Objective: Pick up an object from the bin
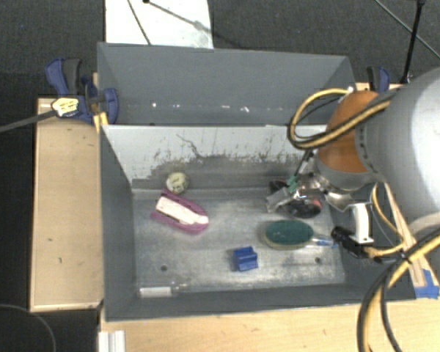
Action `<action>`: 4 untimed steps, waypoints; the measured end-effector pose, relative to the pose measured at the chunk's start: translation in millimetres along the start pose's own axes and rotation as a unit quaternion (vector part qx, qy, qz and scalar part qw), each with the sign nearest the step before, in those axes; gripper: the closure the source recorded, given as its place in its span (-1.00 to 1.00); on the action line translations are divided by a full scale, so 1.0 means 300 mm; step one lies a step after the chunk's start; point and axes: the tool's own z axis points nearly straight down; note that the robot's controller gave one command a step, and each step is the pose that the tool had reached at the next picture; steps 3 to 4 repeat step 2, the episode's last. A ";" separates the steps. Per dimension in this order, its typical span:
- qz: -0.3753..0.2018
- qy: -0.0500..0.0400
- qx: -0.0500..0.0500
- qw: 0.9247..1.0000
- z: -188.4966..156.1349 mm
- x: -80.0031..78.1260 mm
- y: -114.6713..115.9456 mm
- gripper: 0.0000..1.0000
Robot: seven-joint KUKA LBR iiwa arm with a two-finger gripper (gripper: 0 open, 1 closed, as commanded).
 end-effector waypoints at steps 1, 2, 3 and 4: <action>-0.004 0.001 0.001 1.000 0.003 0.006 -0.001 1.00; -0.008 0.001 -0.002 1.000 -0.341 0.002 0.006 1.00; -0.008 0.001 -0.002 1.000 -0.341 0.002 0.006 1.00; -0.008 0.001 -0.002 1.000 -0.341 0.002 0.006 1.00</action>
Offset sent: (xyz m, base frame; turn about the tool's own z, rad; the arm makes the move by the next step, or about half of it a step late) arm 0.0000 0.0000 0.0000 0.0000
